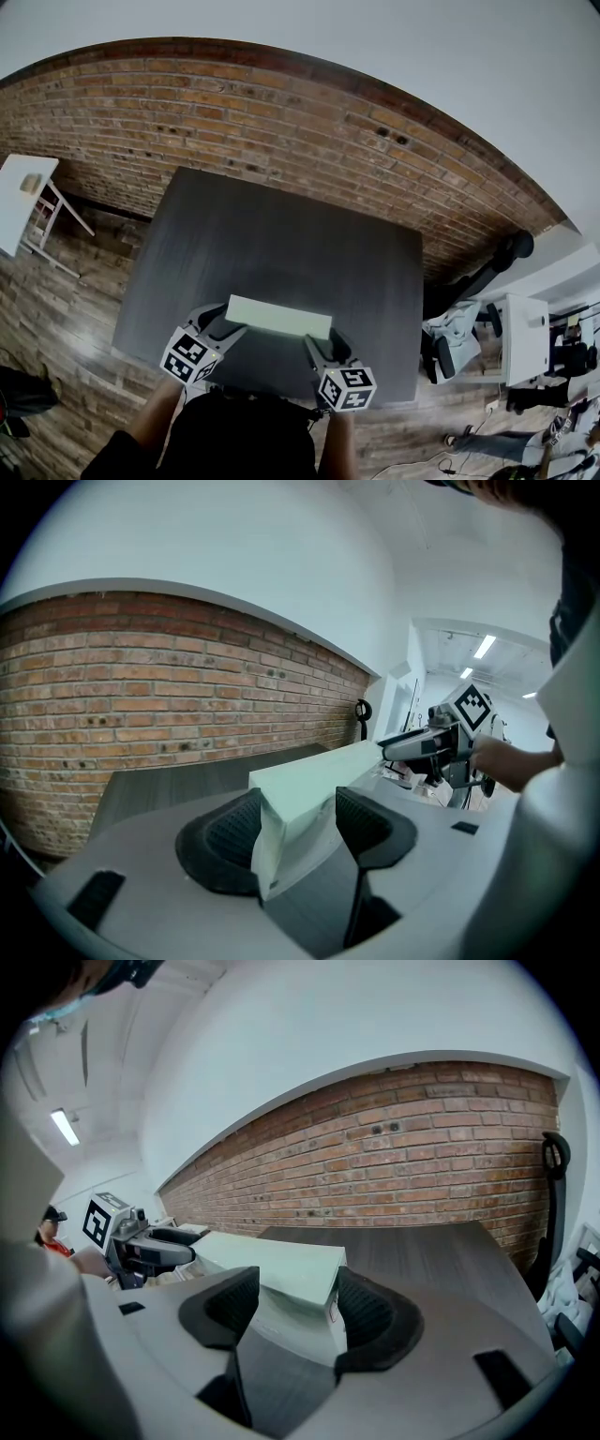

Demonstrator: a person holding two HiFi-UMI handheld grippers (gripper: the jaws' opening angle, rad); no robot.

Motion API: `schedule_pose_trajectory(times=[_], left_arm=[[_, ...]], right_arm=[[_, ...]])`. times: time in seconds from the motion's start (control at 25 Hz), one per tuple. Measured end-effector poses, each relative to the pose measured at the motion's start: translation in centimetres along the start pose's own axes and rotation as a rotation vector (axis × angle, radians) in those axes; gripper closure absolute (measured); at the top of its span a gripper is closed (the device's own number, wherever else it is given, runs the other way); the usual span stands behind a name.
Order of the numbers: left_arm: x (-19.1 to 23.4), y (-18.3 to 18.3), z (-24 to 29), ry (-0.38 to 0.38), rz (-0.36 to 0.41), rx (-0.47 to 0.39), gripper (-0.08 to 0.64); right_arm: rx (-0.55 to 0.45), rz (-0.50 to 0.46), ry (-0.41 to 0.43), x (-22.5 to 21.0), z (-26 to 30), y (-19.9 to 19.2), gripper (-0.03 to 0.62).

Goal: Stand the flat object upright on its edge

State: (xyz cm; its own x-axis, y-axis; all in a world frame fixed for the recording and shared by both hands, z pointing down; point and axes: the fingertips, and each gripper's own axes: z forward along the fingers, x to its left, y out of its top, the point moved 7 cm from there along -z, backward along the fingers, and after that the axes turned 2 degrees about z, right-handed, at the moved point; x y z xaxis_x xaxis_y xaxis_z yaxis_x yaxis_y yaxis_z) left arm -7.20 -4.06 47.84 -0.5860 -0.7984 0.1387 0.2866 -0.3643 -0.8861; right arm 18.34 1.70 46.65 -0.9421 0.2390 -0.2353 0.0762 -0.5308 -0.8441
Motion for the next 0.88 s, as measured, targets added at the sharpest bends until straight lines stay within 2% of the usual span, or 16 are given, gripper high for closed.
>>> schedule_pose_trajectory(times=[0.88], left_arm=[[-0.2, 0.4, -0.9, 0.012, 0.004, -0.038, 0.318]], right_arm=[[-0.057, -0.002, -0.037, 0.1, -1.3, 0.8, 0.328]])
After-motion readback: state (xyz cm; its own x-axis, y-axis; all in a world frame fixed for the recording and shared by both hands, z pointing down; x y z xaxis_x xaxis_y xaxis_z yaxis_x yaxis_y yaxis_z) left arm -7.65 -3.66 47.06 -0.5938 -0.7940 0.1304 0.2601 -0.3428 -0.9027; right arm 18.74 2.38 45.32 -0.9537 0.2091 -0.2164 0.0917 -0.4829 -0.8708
